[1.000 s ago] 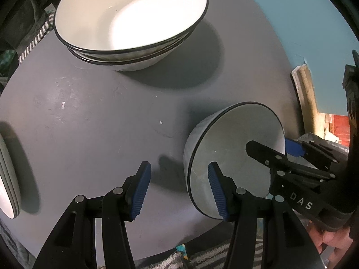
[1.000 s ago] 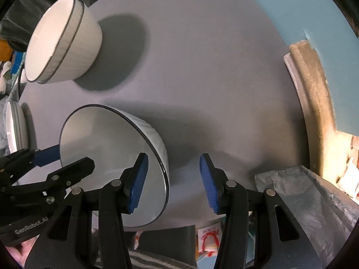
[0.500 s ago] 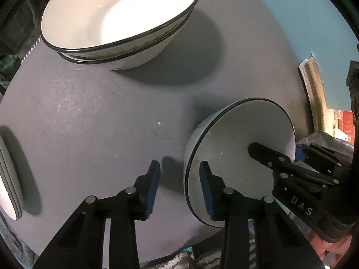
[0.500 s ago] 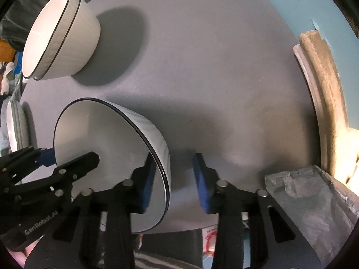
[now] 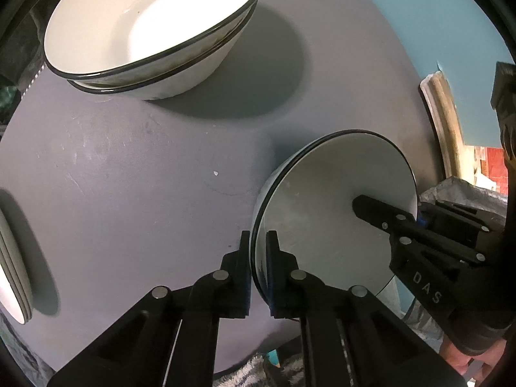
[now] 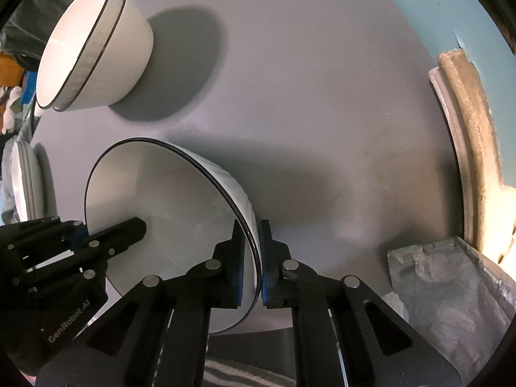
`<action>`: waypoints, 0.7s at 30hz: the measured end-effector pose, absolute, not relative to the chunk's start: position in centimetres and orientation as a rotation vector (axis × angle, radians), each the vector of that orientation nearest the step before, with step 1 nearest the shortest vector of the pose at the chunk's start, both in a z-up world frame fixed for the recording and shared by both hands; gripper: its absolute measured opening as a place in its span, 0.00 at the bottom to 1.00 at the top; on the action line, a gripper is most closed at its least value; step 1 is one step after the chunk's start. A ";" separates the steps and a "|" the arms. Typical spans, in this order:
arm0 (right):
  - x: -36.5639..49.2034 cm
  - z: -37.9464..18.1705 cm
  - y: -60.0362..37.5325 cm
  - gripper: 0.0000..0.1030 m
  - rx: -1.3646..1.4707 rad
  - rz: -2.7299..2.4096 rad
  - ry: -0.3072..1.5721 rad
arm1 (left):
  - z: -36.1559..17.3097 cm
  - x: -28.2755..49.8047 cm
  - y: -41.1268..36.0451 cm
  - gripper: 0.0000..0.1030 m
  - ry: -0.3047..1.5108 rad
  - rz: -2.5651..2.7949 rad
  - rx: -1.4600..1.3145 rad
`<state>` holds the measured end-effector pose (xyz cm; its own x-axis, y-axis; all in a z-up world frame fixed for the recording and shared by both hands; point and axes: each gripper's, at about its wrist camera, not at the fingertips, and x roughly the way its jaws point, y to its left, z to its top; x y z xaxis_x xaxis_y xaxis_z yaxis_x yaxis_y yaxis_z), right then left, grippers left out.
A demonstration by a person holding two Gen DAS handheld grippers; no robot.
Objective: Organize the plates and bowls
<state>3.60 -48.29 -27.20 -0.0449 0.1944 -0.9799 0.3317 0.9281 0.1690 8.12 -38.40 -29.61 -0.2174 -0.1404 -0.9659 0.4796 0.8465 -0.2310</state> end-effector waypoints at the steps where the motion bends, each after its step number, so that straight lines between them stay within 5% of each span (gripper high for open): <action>1: 3.5 -27.1 -48.3 0.06 0.416 -0.120 1.626 | -29.6 8.1 -38.3 0.07 1.702 -0.580 0.264; 21: 7.1 -23.6 -46.9 0.04 0.436 -0.077 1.647 | -28.0 8.7 -39.1 0.07 1.678 -0.554 0.320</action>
<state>7.07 -46.93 -23.61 -0.0606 0.2353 -0.9700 0.3247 0.9236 0.2037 8.73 -39.13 -28.03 -0.1841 -0.0969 -0.9781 0.5047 0.8446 -0.1787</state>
